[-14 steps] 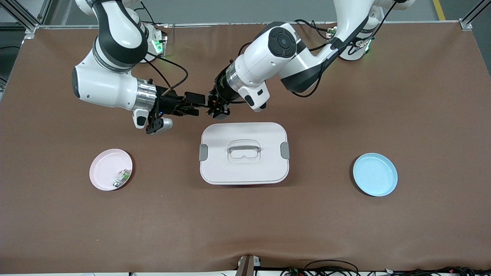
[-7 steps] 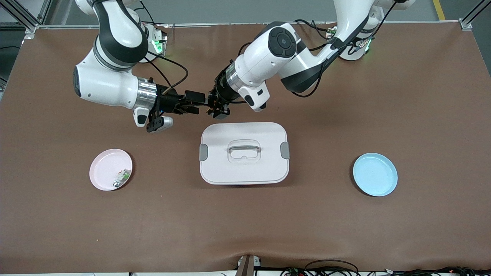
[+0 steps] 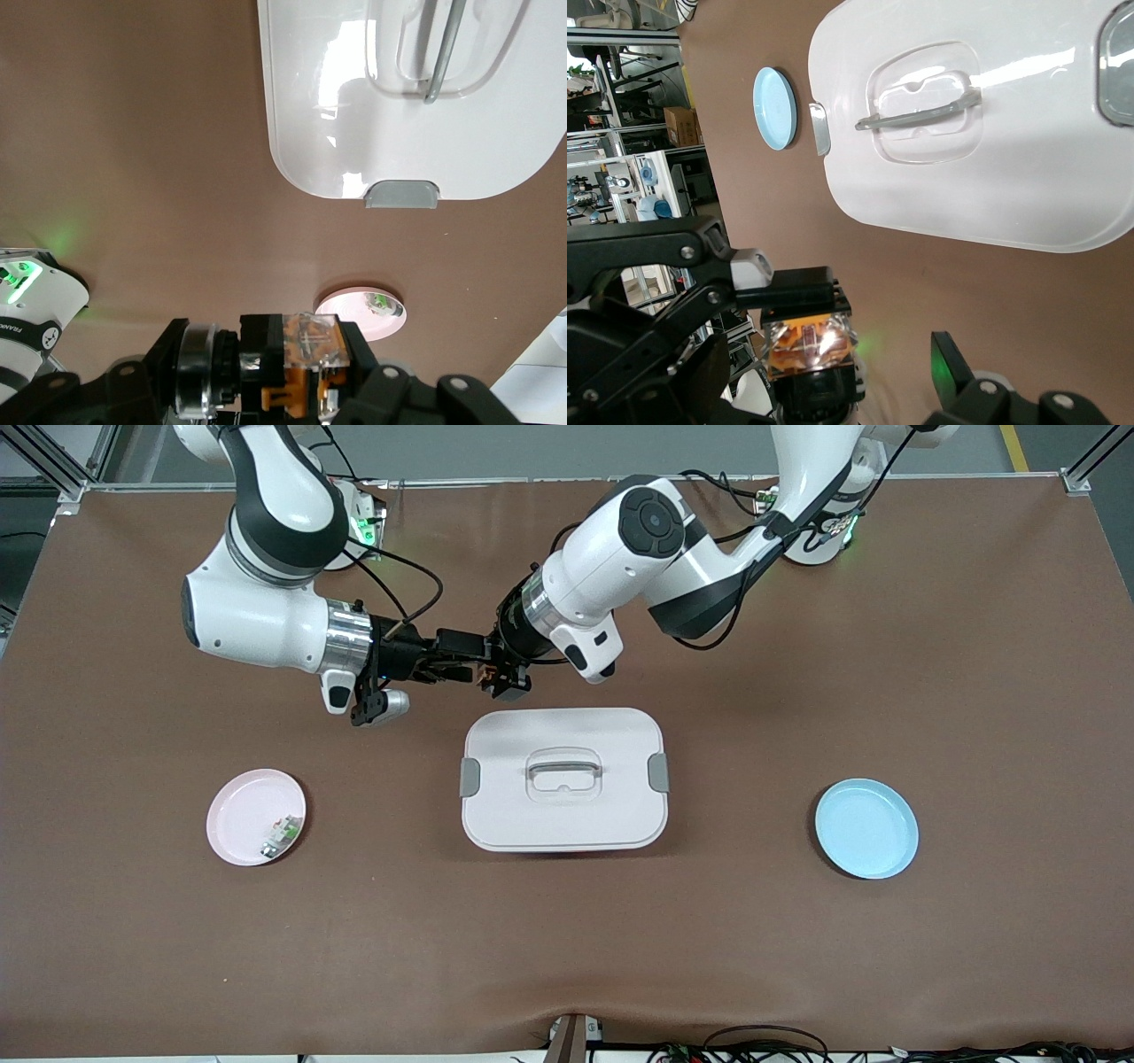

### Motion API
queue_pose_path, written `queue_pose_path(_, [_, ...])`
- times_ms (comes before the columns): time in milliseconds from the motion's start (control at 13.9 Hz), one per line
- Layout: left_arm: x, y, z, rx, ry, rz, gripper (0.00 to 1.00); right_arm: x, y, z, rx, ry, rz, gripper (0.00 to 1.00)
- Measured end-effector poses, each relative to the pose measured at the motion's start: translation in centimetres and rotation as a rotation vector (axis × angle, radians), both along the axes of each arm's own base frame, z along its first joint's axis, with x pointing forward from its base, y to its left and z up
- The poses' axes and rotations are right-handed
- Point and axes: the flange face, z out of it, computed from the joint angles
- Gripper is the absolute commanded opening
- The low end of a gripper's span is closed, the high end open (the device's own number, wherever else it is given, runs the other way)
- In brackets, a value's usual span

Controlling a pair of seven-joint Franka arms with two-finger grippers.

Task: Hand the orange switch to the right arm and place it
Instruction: 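Close the right gripper on the switch while the left gripper opens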

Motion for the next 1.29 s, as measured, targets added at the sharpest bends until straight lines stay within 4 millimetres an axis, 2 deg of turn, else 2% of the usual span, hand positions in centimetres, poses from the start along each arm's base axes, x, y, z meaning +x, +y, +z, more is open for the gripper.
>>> queue_pose_path(72, [0.0, 0.0, 0.0, 0.001, -0.001, 0.0, 0.32, -0.15, 0.4, 0.02, -0.001, -0.006, 0.0, 0.92])
queue_pose_path(215, [0.01, 0.0, 0.0, 0.001, -0.001, 0.0, 0.32, -0.33, 0.91, 0.06, -0.004, -0.016, -0.001, 0.66])
queue_pose_path(431, [0.01, 0.0, 0.0, 0.001, -0.002, -0.001, 0.32, -0.29, 0.98, 0.07, -0.007, -0.025, -0.007, 0.39])
queue_pose_path(503, [0.01, 0.0, 0.0, 0.001, -0.002, -0.001, 0.32, -0.26, 0.96, 0.07, -0.008, -0.027, -0.009, 0.25])
queue_pose_path(575, [0.01, 0.01, 0.0, 0.001, -0.002, -0.001, 0.32, -0.25, 0.95, 0.08, -0.008, -0.029, -0.009, 0.02])
queue_pose_path(790, [0.01, 0.04, -0.04, 0.004, 0.001, -0.002, 0.33, -0.31, 0.99, 0.09, -0.004, -0.047, 0.007, 0.0])
queue_pose_path(934, [0.01, 0.03, -0.05, 0.004, 0.001, -0.003, 0.38, -0.32, 0.99, 0.08, -0.004, -0.047, 0.008, 0.0])
queue_pose_path(1149, [0.01, 0.04, -0.05, 0.004, 0.001, -0.003, 0.52, -0.32, 0.99, 0.08, -0.004, -0.048, 0.008, 0.0])
queue_pose_path(1293, [0.01, 0.04, -0.04, 0.004, 0.001, -0.003, 0.67, -0.31, 0.99, 0.08, -0.004, -0.048, 0.008, 0.0])
